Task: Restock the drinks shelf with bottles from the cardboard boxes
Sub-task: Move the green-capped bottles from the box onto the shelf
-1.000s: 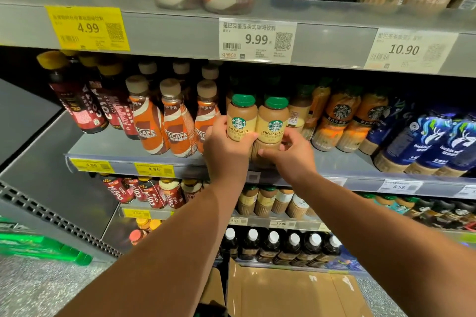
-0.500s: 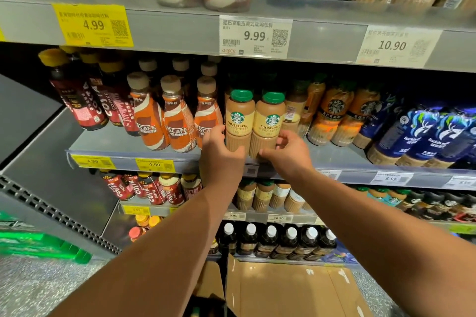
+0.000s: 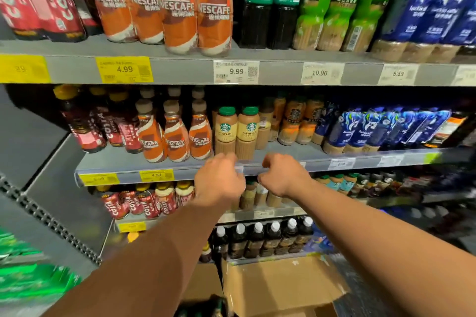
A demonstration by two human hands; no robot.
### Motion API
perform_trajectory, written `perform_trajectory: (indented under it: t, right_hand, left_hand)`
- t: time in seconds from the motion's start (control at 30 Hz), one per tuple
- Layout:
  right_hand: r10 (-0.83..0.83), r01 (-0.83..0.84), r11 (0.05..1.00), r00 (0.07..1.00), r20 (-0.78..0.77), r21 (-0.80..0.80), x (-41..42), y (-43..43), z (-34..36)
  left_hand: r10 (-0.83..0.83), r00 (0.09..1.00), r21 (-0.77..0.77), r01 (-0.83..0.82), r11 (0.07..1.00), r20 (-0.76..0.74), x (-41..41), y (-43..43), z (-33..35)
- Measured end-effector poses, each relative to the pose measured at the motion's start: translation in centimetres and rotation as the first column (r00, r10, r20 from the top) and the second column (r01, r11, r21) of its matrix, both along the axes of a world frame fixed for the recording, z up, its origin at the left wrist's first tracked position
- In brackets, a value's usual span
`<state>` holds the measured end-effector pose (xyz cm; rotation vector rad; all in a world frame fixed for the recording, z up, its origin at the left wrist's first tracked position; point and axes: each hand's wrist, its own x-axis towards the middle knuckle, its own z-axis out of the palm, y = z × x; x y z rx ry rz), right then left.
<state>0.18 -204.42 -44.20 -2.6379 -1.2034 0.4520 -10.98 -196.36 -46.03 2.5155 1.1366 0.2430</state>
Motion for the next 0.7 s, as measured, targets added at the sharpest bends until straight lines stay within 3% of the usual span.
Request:
perform_trajectory:
  t: [0.37,0.7]
  right_hand:
    - [0.134,-0.132,0.985,0.991,0.011,-0.110,-7.0,-5.4,-3.5]
    - [0.152,-0.173,0.973,0.978,-0.141,-0.152,-13.8,-5.8,-14.0]
  left_hand:
    - [0.017,0.991,0.081,-0.007,0.997,-0.130,-7.8,-6.1,-2.3]
    - [0.032,0.955,-0.089,-0.061,0.994,-0.295,-14.4,-8.2,-12.1]
